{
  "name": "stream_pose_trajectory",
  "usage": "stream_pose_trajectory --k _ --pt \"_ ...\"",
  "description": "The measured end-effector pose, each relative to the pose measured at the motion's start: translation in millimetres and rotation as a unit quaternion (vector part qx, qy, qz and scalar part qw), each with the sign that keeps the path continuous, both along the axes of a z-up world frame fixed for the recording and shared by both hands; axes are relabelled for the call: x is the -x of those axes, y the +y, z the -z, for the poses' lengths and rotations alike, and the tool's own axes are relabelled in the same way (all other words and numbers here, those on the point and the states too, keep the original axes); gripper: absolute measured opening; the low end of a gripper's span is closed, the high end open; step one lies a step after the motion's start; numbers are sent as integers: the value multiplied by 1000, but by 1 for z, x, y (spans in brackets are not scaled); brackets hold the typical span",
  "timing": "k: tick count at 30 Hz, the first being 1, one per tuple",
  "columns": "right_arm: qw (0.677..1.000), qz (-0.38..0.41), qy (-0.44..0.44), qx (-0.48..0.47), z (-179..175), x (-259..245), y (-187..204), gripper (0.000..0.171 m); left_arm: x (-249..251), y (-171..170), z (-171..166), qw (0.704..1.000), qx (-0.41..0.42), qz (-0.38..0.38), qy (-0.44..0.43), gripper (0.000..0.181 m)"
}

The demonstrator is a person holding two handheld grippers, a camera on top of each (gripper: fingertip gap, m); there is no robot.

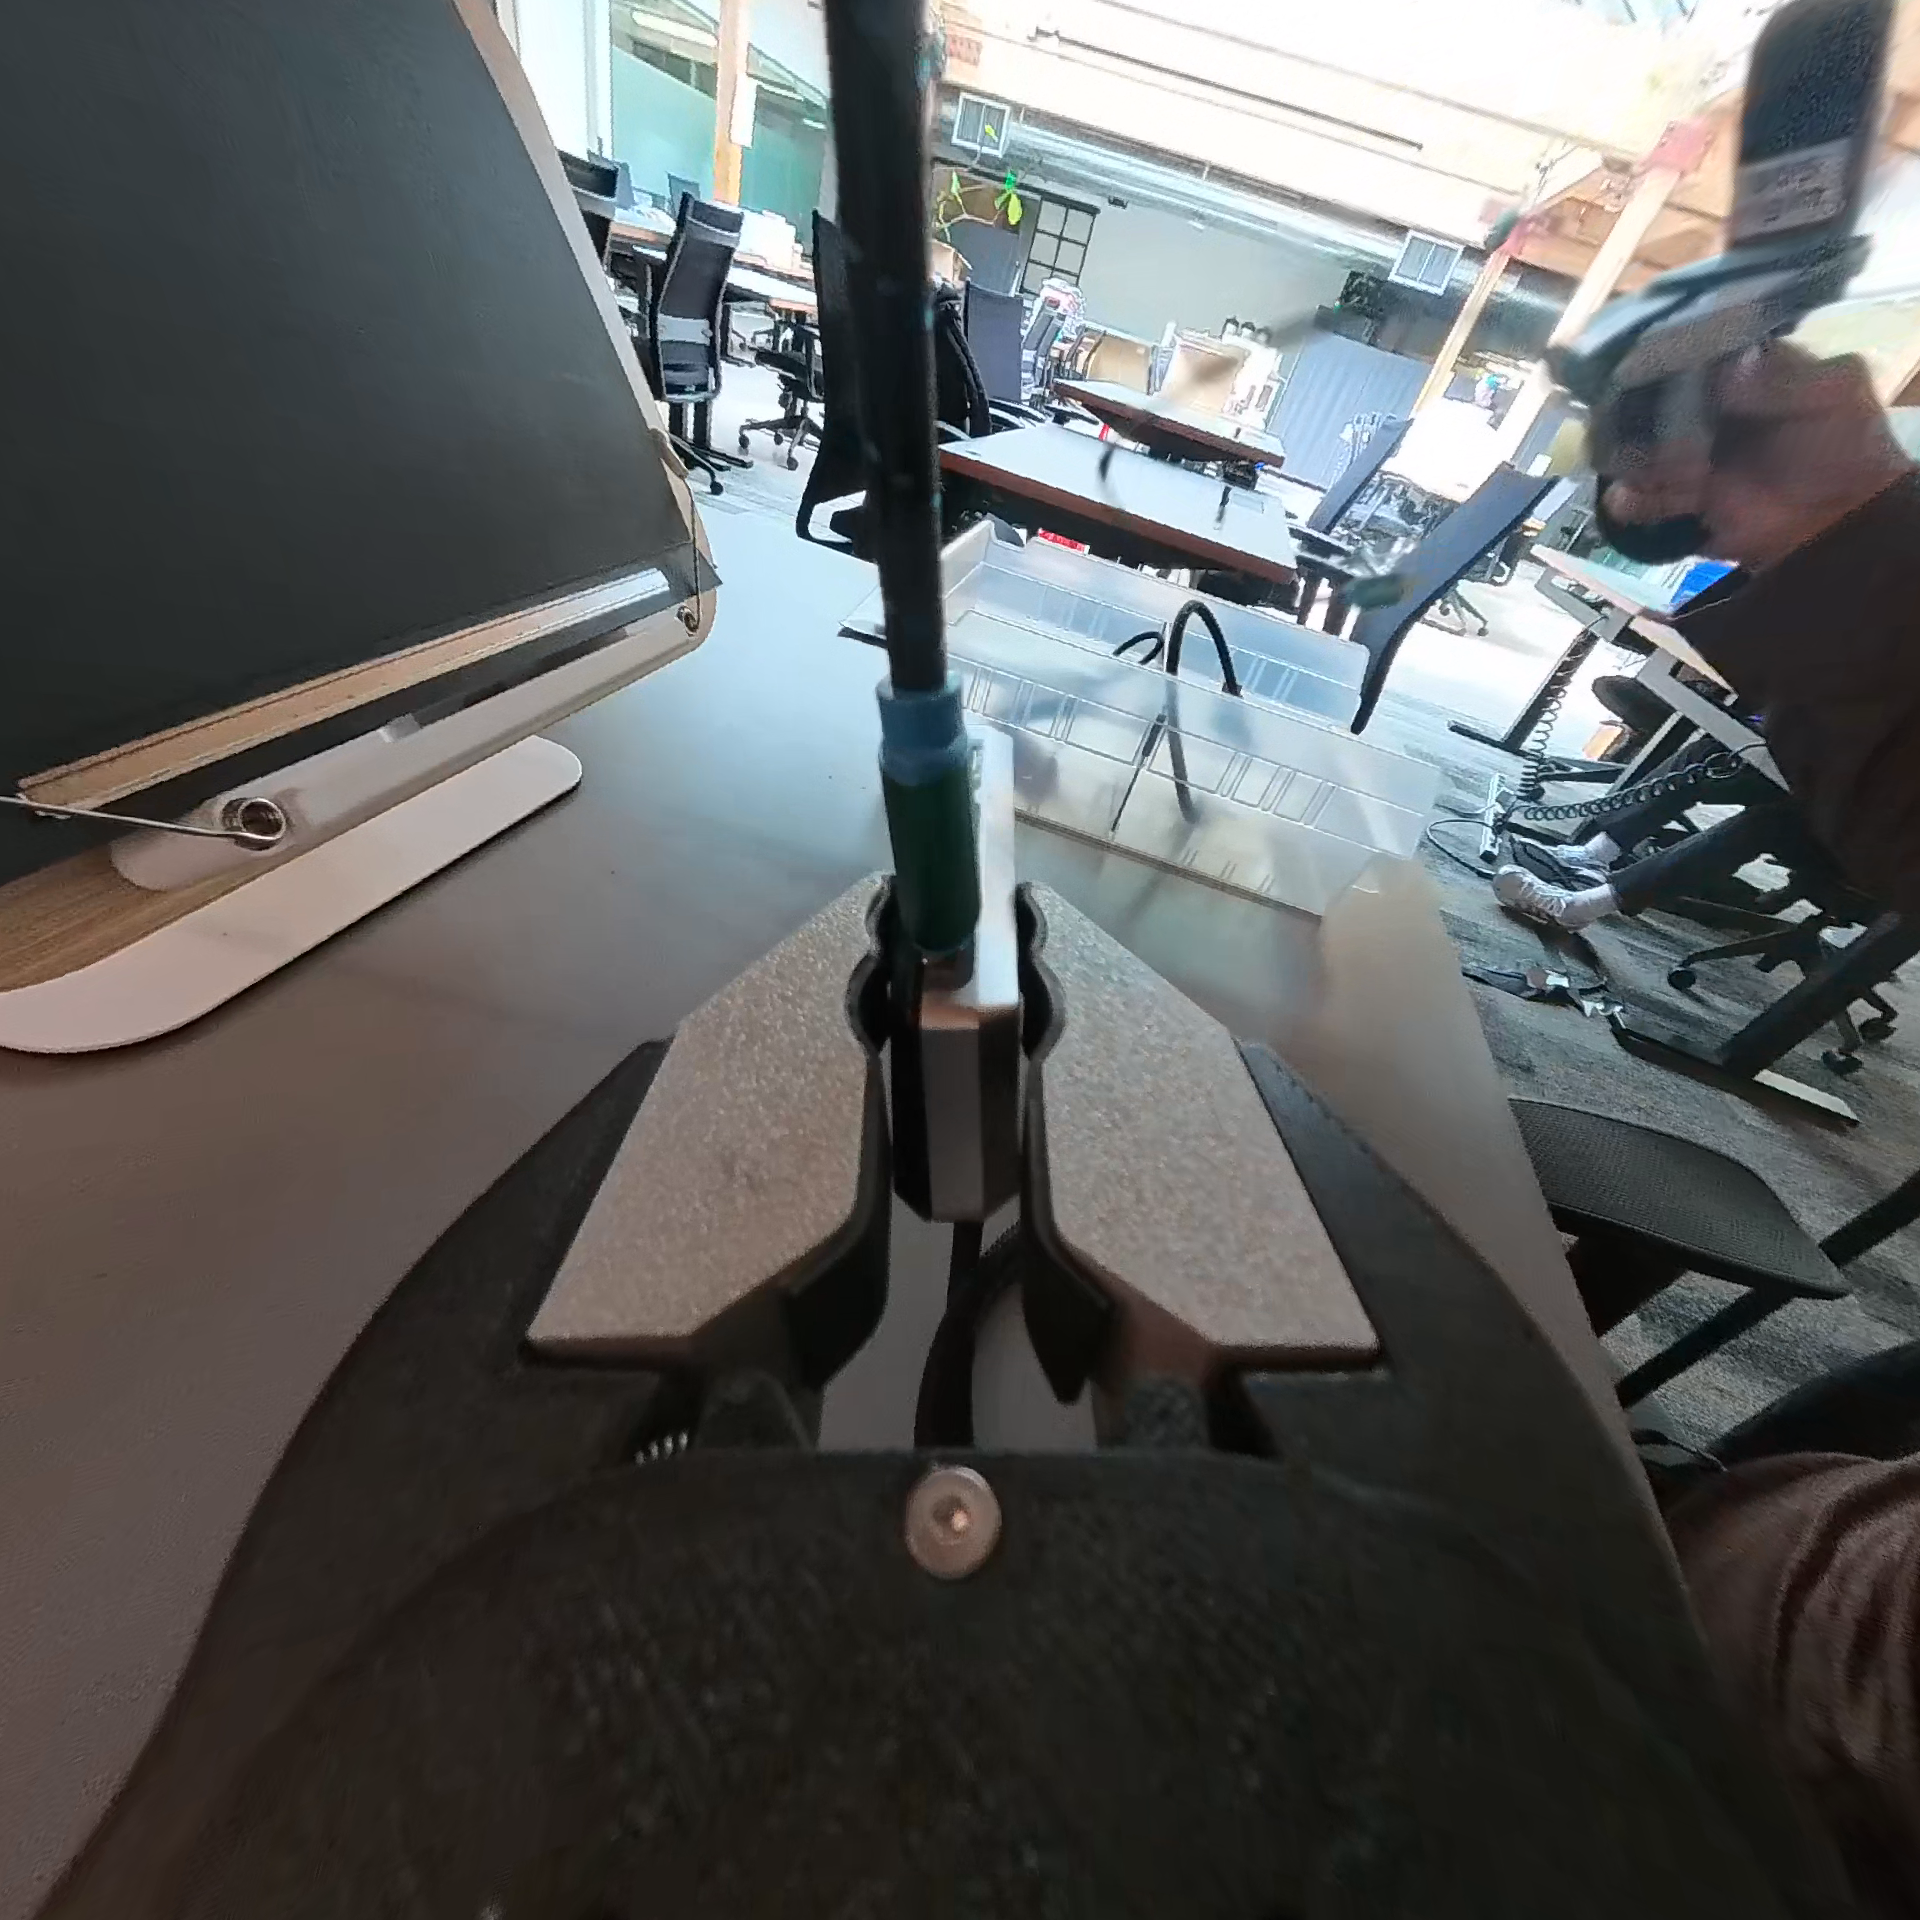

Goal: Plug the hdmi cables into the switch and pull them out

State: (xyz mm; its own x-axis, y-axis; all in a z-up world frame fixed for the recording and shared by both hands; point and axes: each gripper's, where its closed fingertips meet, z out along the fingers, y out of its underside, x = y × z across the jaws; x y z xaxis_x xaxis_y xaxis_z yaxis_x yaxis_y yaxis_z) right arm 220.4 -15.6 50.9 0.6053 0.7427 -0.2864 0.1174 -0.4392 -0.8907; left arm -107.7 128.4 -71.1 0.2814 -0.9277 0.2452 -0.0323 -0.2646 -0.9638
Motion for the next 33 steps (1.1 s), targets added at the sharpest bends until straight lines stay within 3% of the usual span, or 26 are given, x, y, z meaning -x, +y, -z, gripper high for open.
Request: stream_pose_trajectory --k 4,12,16,18,20,26,30,33 --pt "975 64 -124 173 87 -29 9 6 -3 0 6 1000 7 5 6 20" --pt "866 65 -321 379 205 -40 19 6 -4 0 9 1000 12 9 8 20" --pt "827 3 -311 469 238 -16 4 3 -3 0 9 1000 14 10 7 20" --pt "823 -16 -295 486 236 -8 -3 0 -4 0 9 1000 16 11 6 20" --pt "843 -21 -276 461 219 -4 -1 0 -4 -1 9 1000 17 13 6 19" --pt "950 19 -168 263 118 18 34 9 -9 -8 7 999 14 37 2 20" --pt "991 -63 -88 84 60 104 42 20 -16 -24 2 996 10 83 -11 19" --pt "990 -126 -59 26 56 177 51 31 -19 -35 -1 993 5 114 -19 20"
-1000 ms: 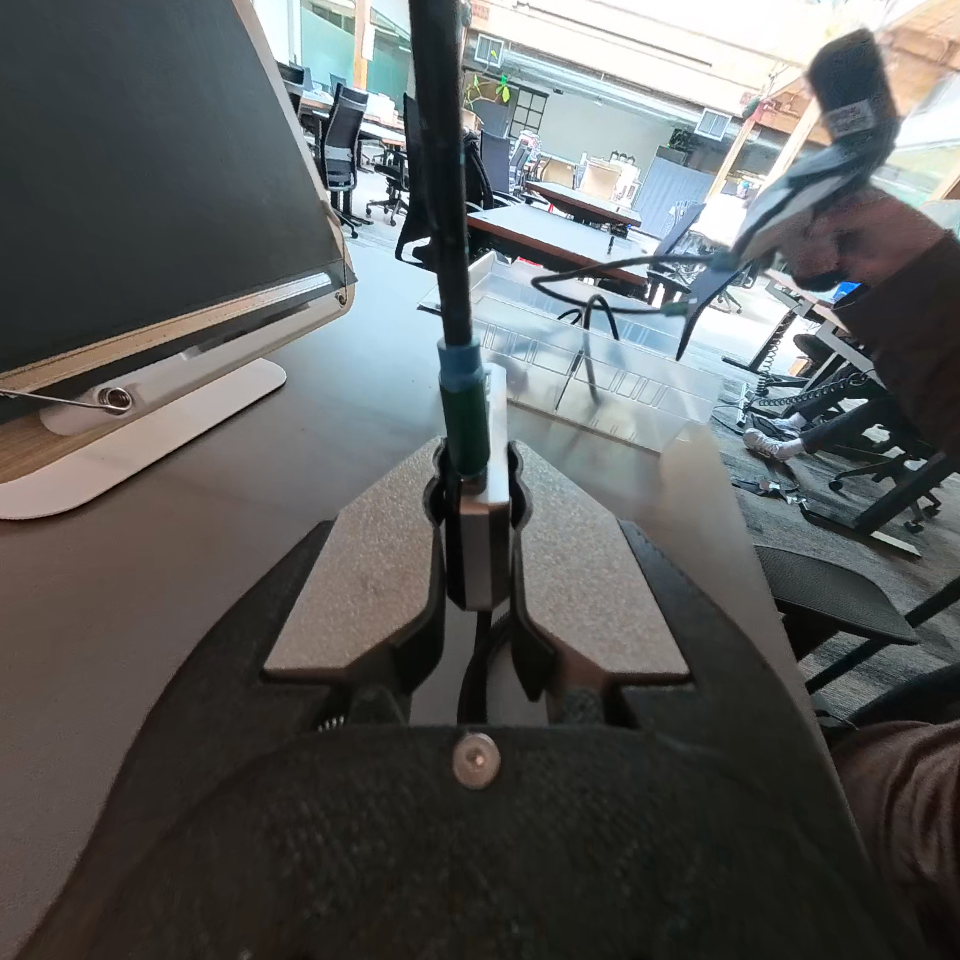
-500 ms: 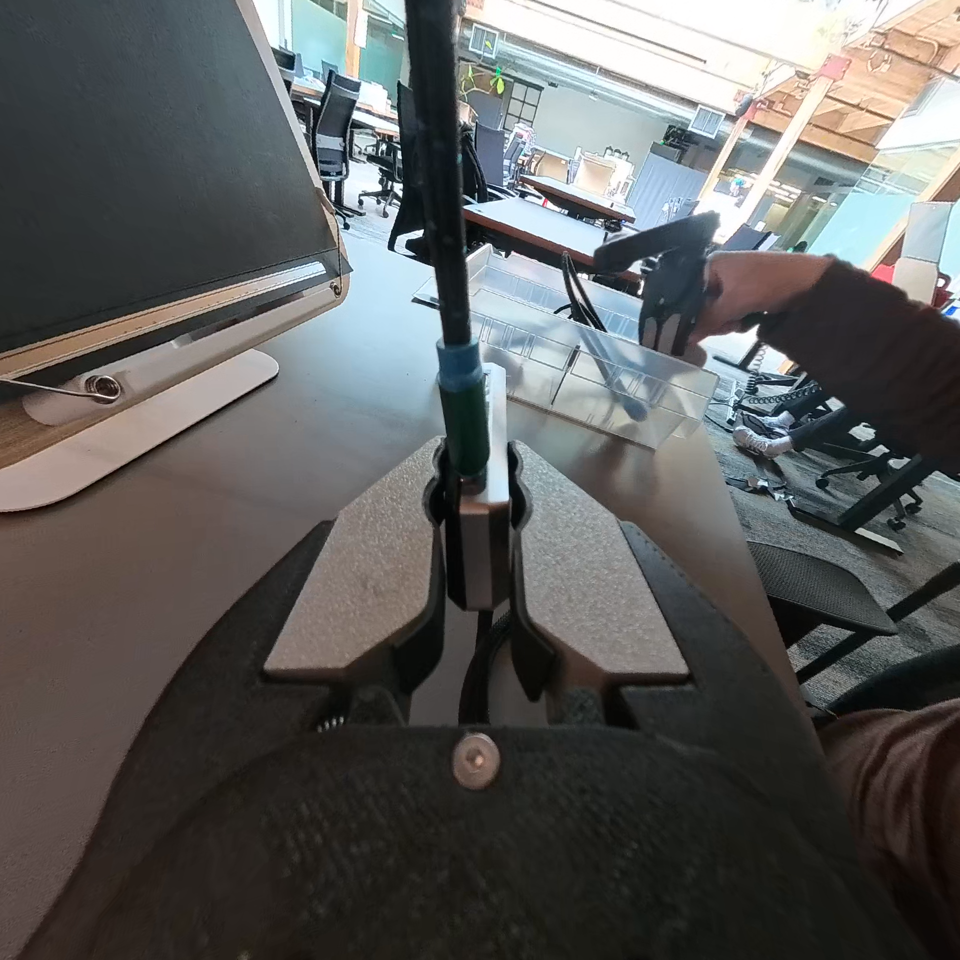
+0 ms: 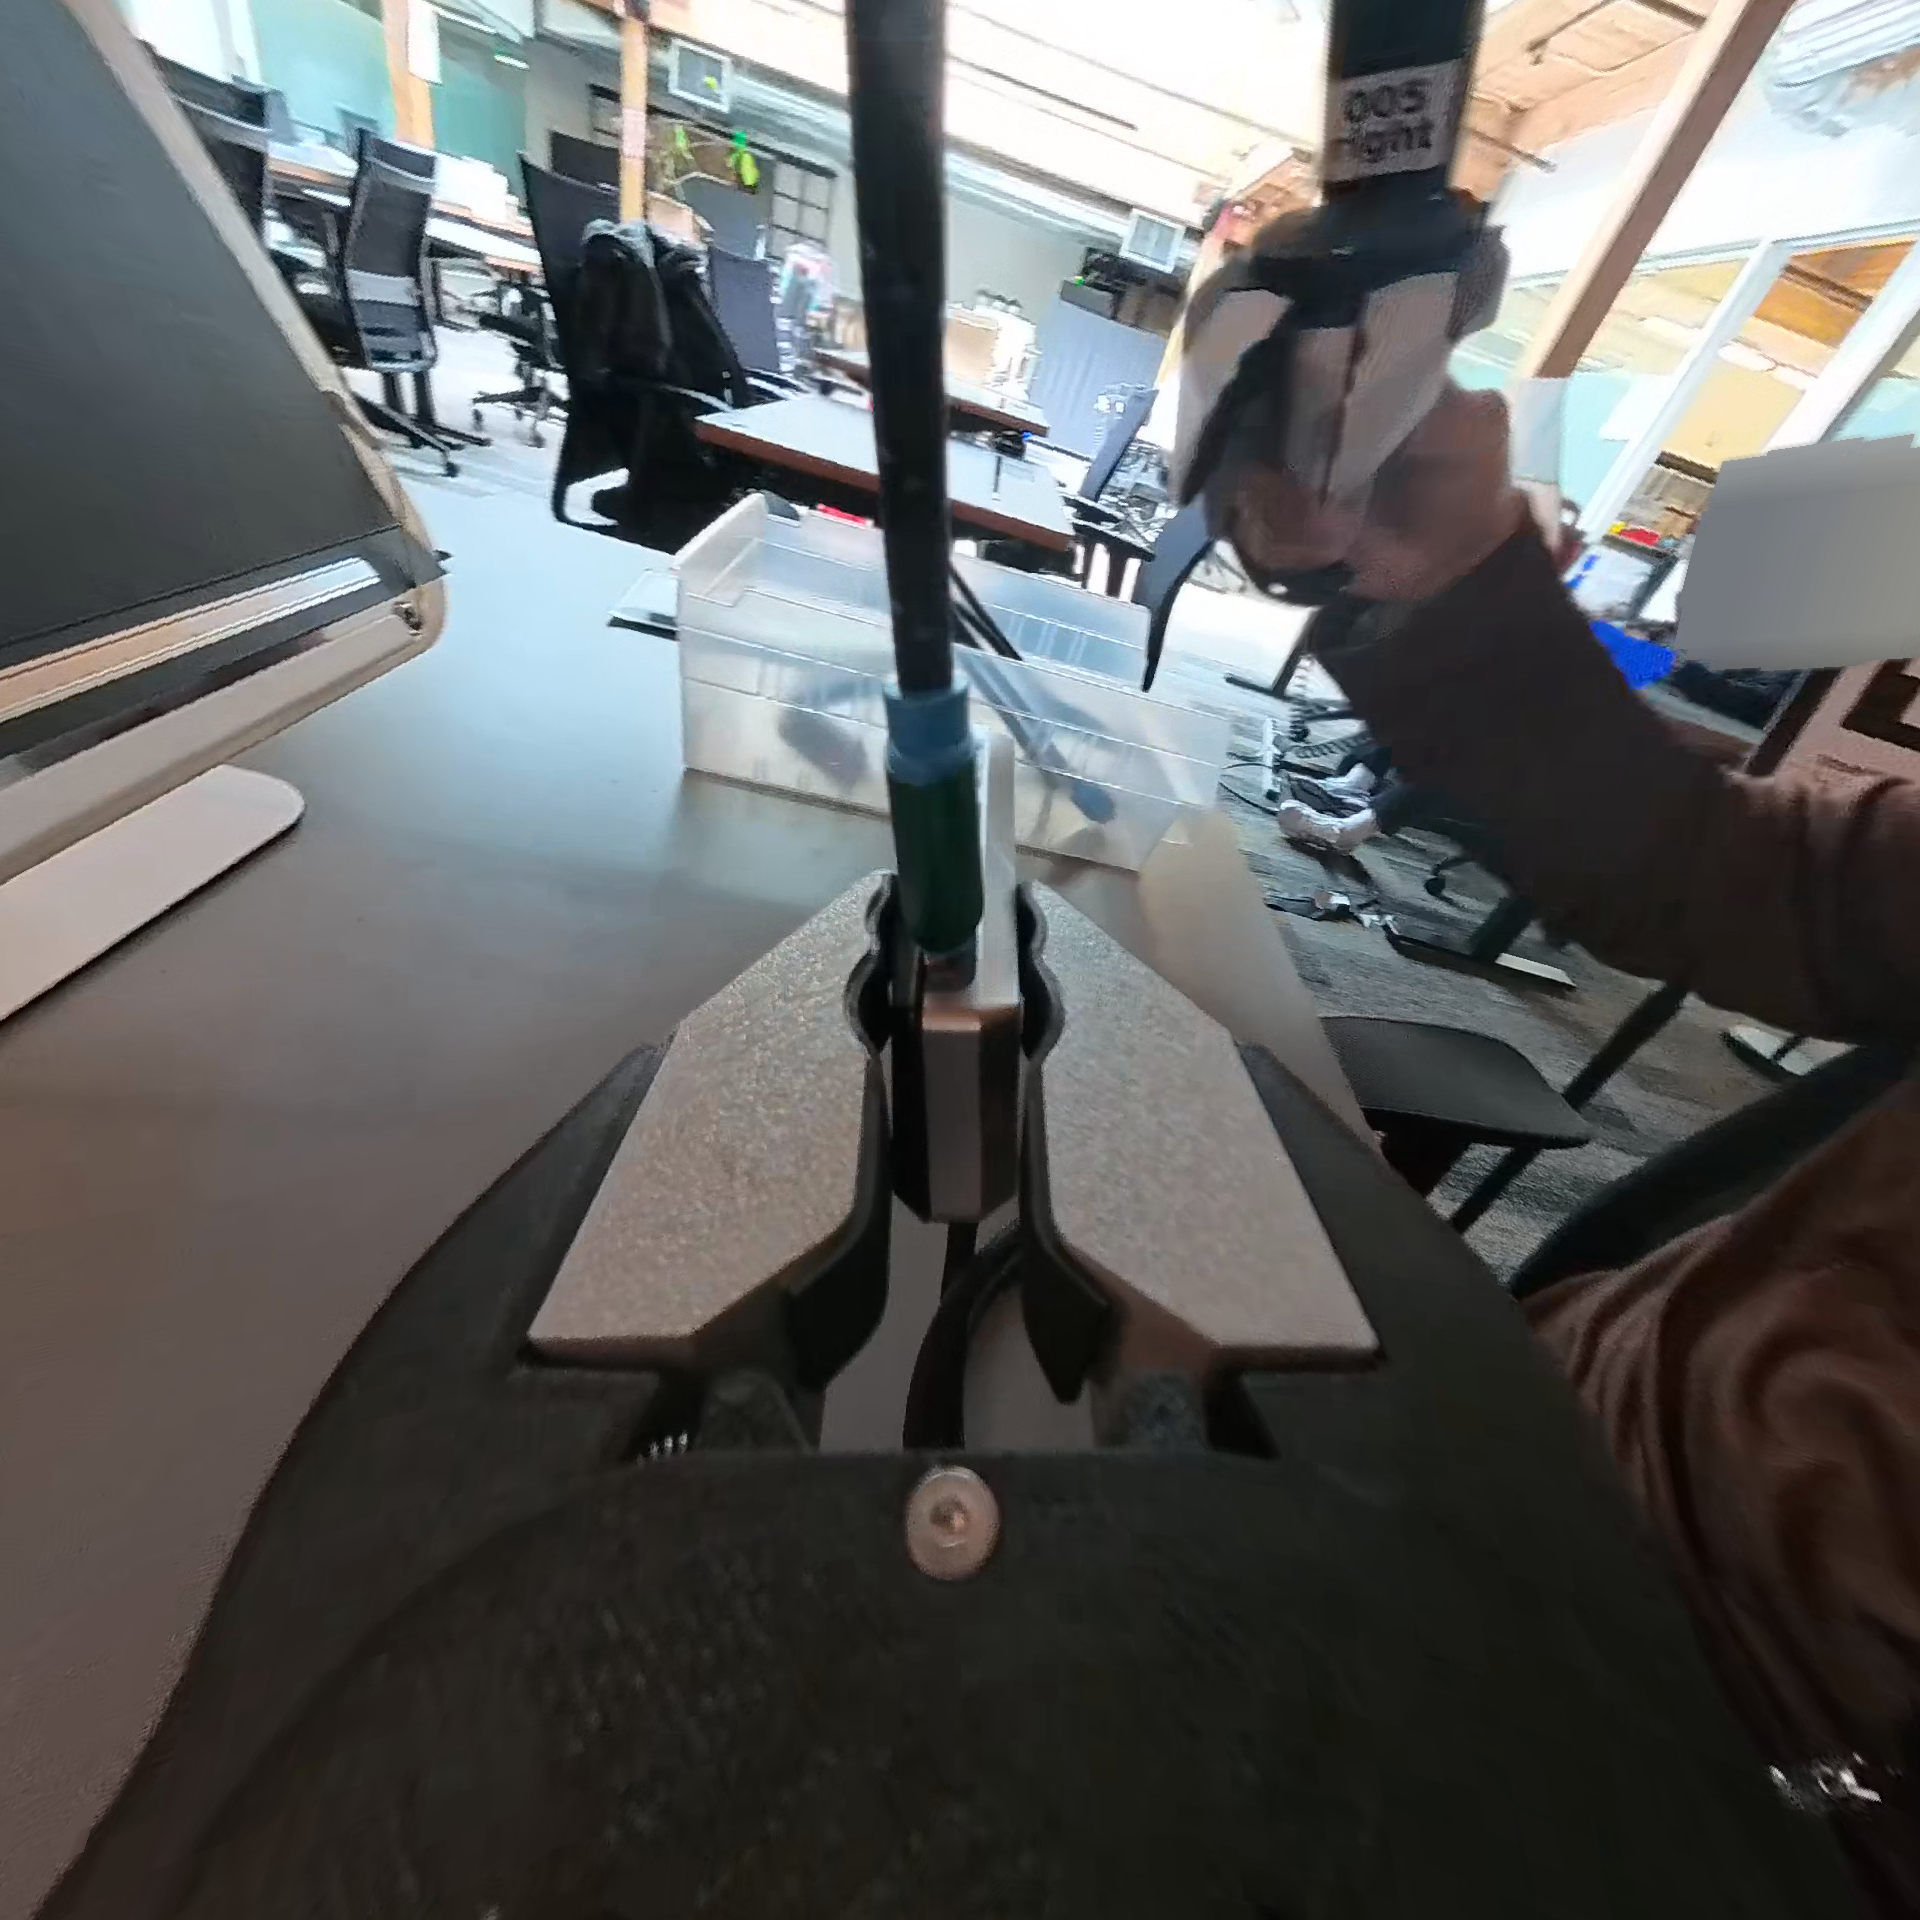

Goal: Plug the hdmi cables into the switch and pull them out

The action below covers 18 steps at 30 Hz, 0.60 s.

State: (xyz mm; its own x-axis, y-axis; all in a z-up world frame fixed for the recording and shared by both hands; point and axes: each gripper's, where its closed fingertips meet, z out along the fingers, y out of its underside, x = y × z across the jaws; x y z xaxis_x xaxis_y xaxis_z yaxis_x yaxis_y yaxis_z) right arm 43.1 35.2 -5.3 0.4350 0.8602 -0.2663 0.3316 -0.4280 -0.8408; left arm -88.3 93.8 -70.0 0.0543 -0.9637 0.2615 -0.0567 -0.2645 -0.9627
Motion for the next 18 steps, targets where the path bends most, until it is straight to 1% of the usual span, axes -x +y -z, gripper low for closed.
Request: stream_pose_trajectory --k 2,4,7,8,10,11,14,16,18 --pt "998 -57 10 -12 9 50 8 33 -1 -7 -1 1000 -3 21 -2 19" --pt "995 -92 9 -30 23 92 24 33 0 -12 -1 999 -7 39 0 20" --pt "992 -120 -2 -47 45 135 49 35 6 -9 -7 999 -38 26 -8 20" --pt "989 -130 12 -64 45 146 53 31 10 -6 -10 999 -43 20 -15 20" --pt "985 -146 38 -87 46 160 62 19 17 -1 -15 999 -38 10 -27 19" --pt "982 -156 50 -96 47 164 65 17 20 2 -15 999 -33 5 -27 19" --pt "975 -178 88 -100 52 169 74 17 25 12 -10 1000 -17 -12 -14 19" --pt "967 -186 140 -99 51 168 78 16 24 17 -9 1000 3 -20 -16 19" --pt "966 -191 154 -80 52 163 82 16 22 20 -7 999 22 -25 -17 19"
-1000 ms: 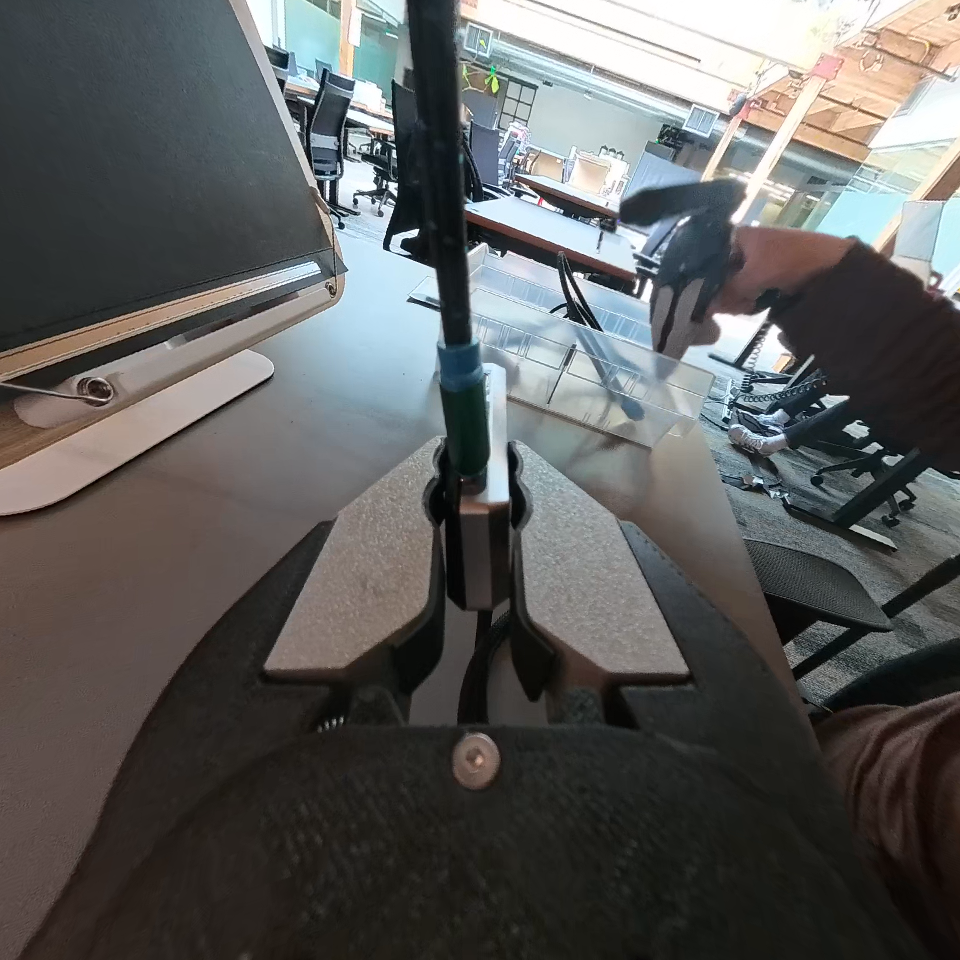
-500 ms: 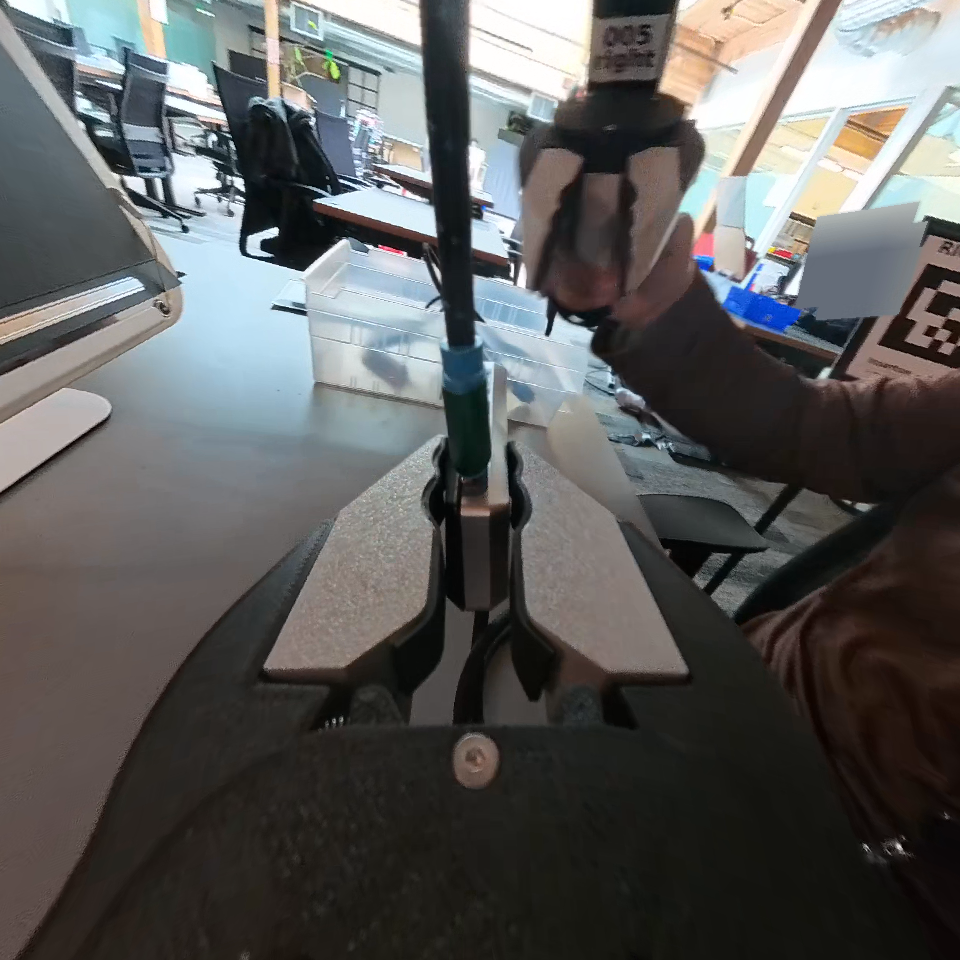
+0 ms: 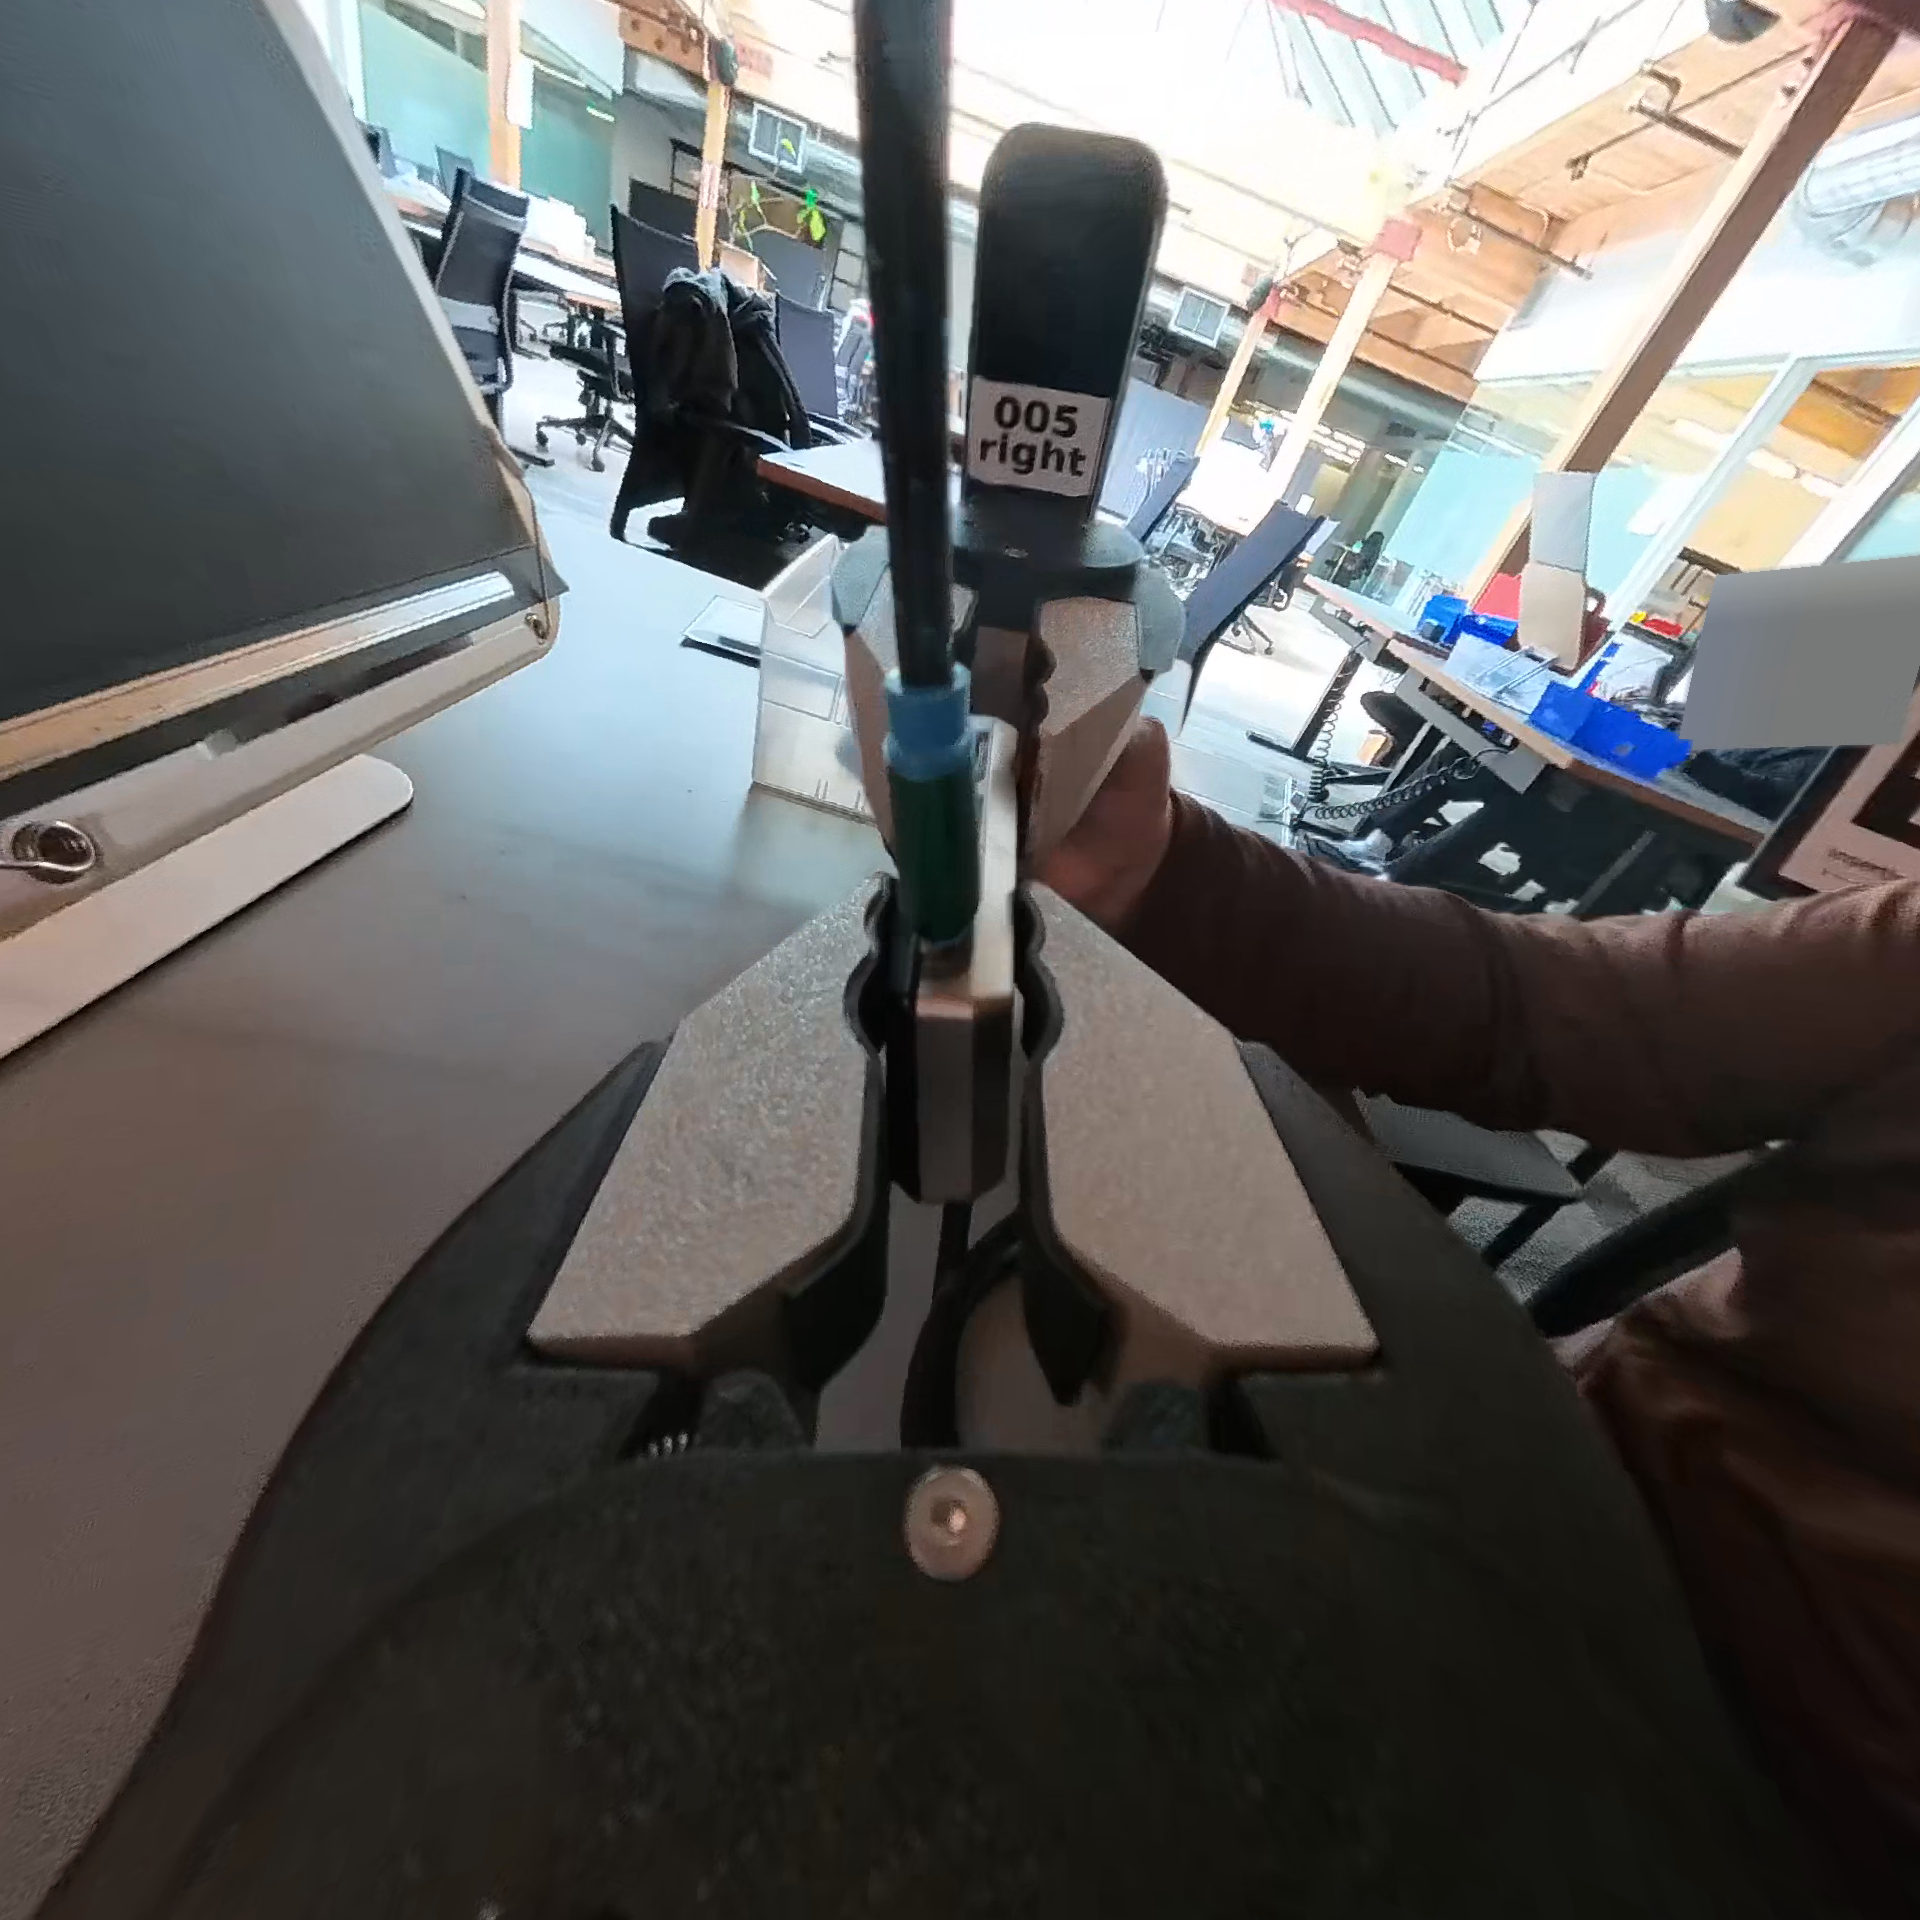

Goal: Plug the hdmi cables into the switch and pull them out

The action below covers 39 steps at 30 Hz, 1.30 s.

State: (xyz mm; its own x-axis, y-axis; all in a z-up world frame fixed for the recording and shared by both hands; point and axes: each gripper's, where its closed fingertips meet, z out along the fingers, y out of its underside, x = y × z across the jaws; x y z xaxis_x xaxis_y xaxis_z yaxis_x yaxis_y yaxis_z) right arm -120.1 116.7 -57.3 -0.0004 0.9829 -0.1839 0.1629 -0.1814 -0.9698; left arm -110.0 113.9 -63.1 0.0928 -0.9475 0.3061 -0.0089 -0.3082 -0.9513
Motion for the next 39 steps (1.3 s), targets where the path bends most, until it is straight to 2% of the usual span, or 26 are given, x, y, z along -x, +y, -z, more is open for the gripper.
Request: stream_pose_trajectory --k 6,10,15,19,26,30,33,39 --pt "999 29 33 -18 -10 -21 5 16 0 5 1 1000 10 -2 -20 19" --pt "998 24 64 10 -9 -18 4 16 0 3 -1 1000 1 -4 -31 18" --pt "997 -36 14 63 7 -23 -6 17 -1 -2 -5 1000 -14 -7 -26 17" --pt "998 -31 -15 57 10 -27 -8 17 -5 -4 1 1000 3 7 -17 18" --pt "998 -17 32 52 -8 -26 -8 26 -13 -9 14 999 -3 16 28 18" --pt "1000 8 5 26 3 -17 -4 20 -16 -11 14 999 -2 20 28 18" --pt "1000 6 19 19 1 -11 -8 6 -16 -11 15 999 -2 18 29 18" --pt "999 33 40 4 1 -8 -1 6 -14 -5 16 1000 14 8 18 18"
